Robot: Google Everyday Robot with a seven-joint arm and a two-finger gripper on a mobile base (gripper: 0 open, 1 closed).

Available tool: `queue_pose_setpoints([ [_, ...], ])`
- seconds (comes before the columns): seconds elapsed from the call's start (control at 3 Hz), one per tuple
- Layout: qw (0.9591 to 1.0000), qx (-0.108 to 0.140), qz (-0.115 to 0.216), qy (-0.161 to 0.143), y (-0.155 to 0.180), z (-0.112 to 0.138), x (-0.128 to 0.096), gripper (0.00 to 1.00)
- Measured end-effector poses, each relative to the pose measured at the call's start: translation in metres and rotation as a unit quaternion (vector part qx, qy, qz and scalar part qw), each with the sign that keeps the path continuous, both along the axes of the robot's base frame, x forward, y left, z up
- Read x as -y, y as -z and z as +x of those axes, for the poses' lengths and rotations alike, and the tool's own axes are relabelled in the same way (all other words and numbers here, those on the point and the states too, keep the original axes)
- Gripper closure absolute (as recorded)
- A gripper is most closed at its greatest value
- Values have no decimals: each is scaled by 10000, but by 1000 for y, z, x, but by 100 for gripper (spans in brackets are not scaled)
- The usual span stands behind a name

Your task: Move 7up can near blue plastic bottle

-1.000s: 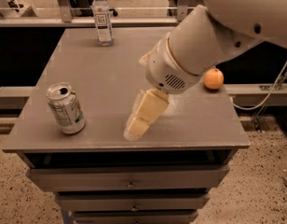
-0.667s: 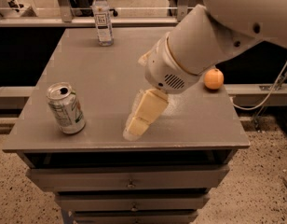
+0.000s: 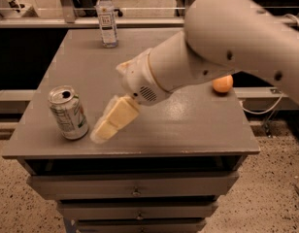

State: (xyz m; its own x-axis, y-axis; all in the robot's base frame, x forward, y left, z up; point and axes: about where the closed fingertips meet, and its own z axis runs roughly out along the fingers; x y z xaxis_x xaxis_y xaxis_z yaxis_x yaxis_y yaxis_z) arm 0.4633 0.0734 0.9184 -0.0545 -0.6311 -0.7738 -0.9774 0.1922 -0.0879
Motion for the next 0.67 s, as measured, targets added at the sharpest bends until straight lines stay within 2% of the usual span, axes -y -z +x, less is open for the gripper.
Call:
queue_pose_setpoints([
  [0.33,9973,-70,699,-191,5,8,-45,0],
  [0.67,9931,-84,1119,-337,15,11,-77,0],
])
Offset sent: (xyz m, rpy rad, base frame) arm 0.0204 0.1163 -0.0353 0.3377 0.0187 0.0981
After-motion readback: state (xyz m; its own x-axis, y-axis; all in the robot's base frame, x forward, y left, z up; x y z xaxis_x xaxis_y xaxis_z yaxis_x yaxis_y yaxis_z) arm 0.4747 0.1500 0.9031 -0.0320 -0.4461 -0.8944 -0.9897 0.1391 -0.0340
